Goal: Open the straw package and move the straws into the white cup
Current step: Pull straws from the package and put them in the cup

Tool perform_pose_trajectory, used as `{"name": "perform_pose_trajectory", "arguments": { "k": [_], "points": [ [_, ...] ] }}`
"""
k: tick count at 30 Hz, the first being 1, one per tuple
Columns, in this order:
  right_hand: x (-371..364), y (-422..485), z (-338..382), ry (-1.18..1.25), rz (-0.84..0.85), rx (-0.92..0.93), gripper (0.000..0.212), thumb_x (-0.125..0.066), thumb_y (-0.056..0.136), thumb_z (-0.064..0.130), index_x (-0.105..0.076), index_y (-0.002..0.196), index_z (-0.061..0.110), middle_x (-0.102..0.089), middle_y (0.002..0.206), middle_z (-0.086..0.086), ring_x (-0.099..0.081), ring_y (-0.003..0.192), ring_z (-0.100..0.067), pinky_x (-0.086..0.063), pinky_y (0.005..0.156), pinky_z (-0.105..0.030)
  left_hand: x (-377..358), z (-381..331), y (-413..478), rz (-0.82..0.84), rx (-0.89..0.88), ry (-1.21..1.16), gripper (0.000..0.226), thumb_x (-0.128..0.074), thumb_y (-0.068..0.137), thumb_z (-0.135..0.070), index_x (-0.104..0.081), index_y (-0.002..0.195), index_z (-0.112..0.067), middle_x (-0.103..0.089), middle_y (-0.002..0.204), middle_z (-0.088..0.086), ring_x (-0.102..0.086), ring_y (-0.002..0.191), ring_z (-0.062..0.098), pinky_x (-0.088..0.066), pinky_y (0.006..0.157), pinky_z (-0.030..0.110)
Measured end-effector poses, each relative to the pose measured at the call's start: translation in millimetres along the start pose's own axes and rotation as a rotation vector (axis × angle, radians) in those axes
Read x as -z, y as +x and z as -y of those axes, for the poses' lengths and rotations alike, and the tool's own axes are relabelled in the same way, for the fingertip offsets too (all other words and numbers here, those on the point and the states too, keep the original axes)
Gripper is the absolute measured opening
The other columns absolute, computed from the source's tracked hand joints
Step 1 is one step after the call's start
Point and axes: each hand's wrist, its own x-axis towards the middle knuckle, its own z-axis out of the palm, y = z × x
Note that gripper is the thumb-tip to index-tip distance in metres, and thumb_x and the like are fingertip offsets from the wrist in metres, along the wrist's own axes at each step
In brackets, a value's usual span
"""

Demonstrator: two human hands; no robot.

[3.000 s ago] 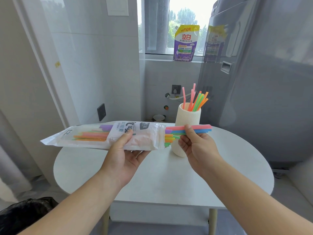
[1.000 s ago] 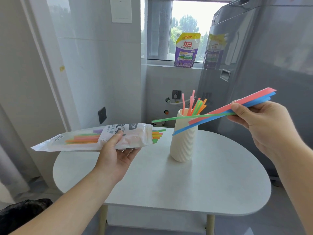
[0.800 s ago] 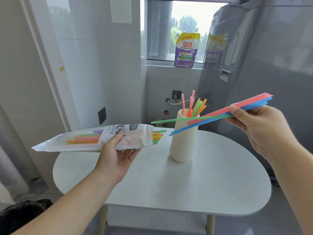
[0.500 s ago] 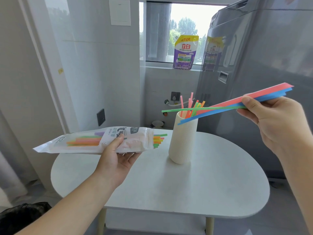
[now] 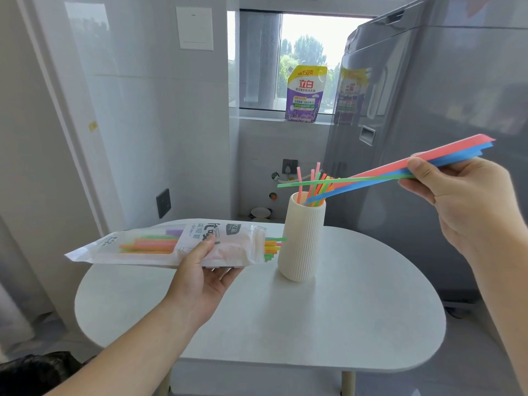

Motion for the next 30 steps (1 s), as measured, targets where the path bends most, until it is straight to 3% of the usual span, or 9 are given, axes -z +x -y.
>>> {"name": "perform_pose_trajectory", "arguments": {
  "k": [10,23,30],
  "points": [
    [-28.8,1.5,-4.1,-0.093,0.074,0.001,0.005,-0.075,0.088,0.011,-0.073,0.086,0.015,-0.077,0.086,0.001,-0.077,0.077,-0.014,-0.06,0.084,-0.029,0.5,-0.3,-2.0,-0.008,0.017,0.005,0.036,-0.067,0.094,-0.018,-0.064,0.13,-0.018,-0.075,0.121,0.013,-0.074,0.102,0.029,-0.063,0.078,0.048],
    [-74.3,16.8,-23.5,-0.328,0.187,-0.093,0.005,-0.076,0.087,0.016,-0.071,0.089,0.014,-0.075,0.089,-0.001,-0.076,0.076,-0.016,-0.06,0.079,-0.028,5.5,-1.6,1.2,0.007,0.02,0.002,0.038,-0.067,0.094,-0.017,-0.063,0.131,-0.019,-0.075,0.119,0.014,-0.076,0.096,0.028,-0.064,0.078,0.048],
    [-86.1,16.3,-32.7,-0.405,0.243,-0.116,0.012,-0.076,0.086,0.016,-0.067,0.08,0.02,-0.073,0.084,0.003,-0.074,0.075,-0.013,-0.058,0.075,-0.026,6.2,-2.1,2.8,0.009,0.028,0.0,0.034,-0.066,0.094,-0.016,-0.064,0.128,-0.018,-0.077,0.115,0.013,-0.078,0.092,0.027,-0.064,0.075,0.046]
  ]
}}
